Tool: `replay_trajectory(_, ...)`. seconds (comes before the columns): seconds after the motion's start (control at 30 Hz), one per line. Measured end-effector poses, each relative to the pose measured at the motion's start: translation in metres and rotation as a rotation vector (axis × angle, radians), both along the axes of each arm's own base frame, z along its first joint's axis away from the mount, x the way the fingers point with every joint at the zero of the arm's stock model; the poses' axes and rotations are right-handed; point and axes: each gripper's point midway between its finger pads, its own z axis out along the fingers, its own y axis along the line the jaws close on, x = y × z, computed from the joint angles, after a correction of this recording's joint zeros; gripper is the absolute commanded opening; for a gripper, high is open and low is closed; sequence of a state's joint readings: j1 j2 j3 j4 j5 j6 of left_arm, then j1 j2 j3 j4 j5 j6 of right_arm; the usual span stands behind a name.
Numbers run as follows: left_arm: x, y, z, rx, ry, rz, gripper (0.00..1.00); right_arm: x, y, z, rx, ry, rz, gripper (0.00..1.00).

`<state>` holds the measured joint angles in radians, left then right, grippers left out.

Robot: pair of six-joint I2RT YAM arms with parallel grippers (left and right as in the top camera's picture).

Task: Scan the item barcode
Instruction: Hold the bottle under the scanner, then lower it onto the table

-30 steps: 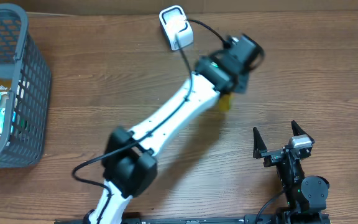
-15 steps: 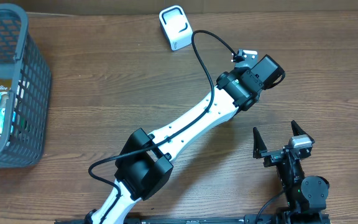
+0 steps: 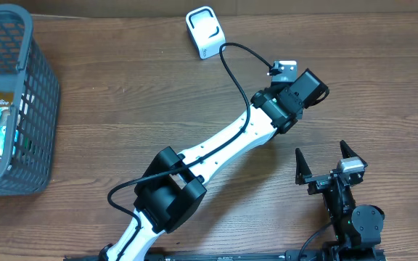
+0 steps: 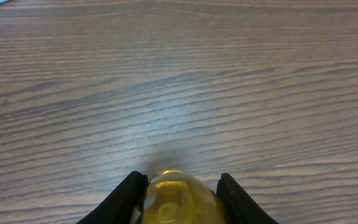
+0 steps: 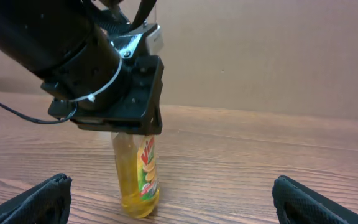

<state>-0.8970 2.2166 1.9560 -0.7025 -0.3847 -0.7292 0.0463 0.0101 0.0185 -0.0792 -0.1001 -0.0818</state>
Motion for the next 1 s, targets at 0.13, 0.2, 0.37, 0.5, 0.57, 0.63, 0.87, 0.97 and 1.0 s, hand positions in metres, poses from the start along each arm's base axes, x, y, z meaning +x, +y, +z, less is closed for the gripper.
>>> replay_trajectory(0.13,-0.003,-0.003,-0.002,-0.008,0.015,-0.015,0.35,0.0,0.0,0.0,0.0,0.0,0.0,1.0)
replay_trajectory(0.2,-0.005,-0.002,-0.005,-0.005,0.029,-0.022,0.35,0.0,0.0,0.0,0.0,0.001,0.0,1.0)
replay_trajectory(0.37,-0.009,0.0,-0.021,0.025,0.065,-0.029,0.43,0.0,0.0,0.0,0.0,0.0,0.0,1.0)
replay_trajectory(0.5,-0.009,0.0,-0.024,0.041,0.064,-0.046,0.72,0.0,0.0,0.0,0.0,0.0,0.0,1.0)
replay_trajectory(0.57,-0.011,0.0,-0.025,0.052,0.073,-0.065,0.87,0.0,0.0,0.0,0.0,0.0,0.0,1.0)
replay_trajectory(0.63,-0.015,-0.002,-0.027,0.053,0.09,-0.087,0.87,0.0,0.0,0.0,0.0,0.0,0.0,1.0)
replay_trajectory(0.87,-0.021,-0.007,-0.027,0.078,0.103,-0.183,0.99,0.0,0.0,0.0,0.0,0.0,0.0,1.0)
replay_trajectory(0.97,-0.028,-0.004,-0.026,0.087,0.129,-0.209,0.99,0.0,0.0,0.0,0.0,0.001,0.0,1.0)
replay_trajectory(1.0,-0.029,-0.004,-0.024,0.087,0.132,-0.212,0.98,0.0,0.0,0.0,0.0,0.001,0.0,1.0)
